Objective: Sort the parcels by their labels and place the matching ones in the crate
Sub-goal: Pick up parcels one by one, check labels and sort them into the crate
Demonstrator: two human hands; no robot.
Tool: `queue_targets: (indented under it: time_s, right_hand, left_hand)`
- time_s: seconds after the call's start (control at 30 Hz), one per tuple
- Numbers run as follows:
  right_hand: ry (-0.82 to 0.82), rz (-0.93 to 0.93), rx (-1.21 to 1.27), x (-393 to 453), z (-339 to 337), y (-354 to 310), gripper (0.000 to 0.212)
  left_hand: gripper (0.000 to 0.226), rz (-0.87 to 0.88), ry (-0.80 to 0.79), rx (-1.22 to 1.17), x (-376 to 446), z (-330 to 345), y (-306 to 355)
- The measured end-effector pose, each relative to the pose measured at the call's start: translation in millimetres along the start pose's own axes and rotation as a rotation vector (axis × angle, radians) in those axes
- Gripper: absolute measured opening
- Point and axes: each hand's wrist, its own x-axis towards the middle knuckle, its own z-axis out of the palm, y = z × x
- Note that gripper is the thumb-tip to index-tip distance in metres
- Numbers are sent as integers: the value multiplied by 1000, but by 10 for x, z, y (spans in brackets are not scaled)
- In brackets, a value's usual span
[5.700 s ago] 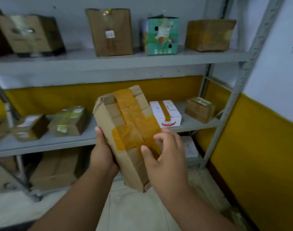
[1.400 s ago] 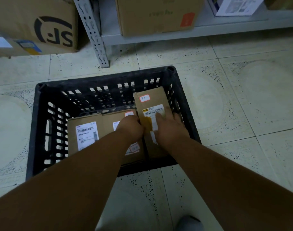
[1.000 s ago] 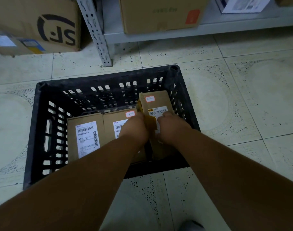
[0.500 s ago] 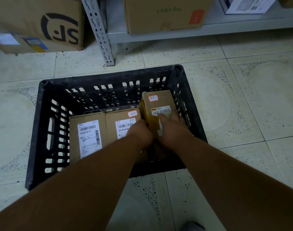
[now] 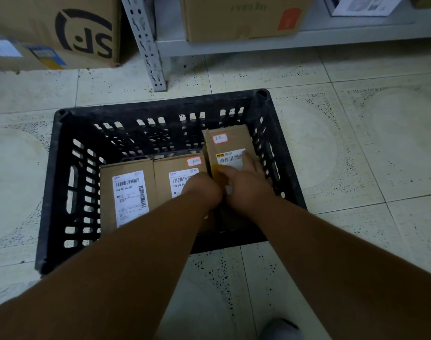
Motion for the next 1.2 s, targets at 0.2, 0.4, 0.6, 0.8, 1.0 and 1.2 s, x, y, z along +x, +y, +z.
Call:
queue_targets:
  time_s: [0.2,0.4,0.6,0.8,1.0,1.2]
  right_hand:
    - [125,159,19,9,-76,-59,76]
    - [198,140,-174,-71,-198,-113,77]
    - [-54,123,-220,-77,97,-123,50]
    - [-146,176,-240,84,-17,-182,59]
    - [-198,203,-241,110,-182,-298,63]
    - [178,16,-128,194,-417,-409,47]
  left_hand:
    - [17,-4,-12,-140,-16,-14,-133]
    - [24,27,-20,-173,-15,-73,-134]
    - [13,74,-72,16,-134,-19,-76]
    - [35,85,50,-53,-152,52,-96]
    - [40,253,-9,206,-115,-51,-70]
    - [42,329,335,244,11,-267,113]
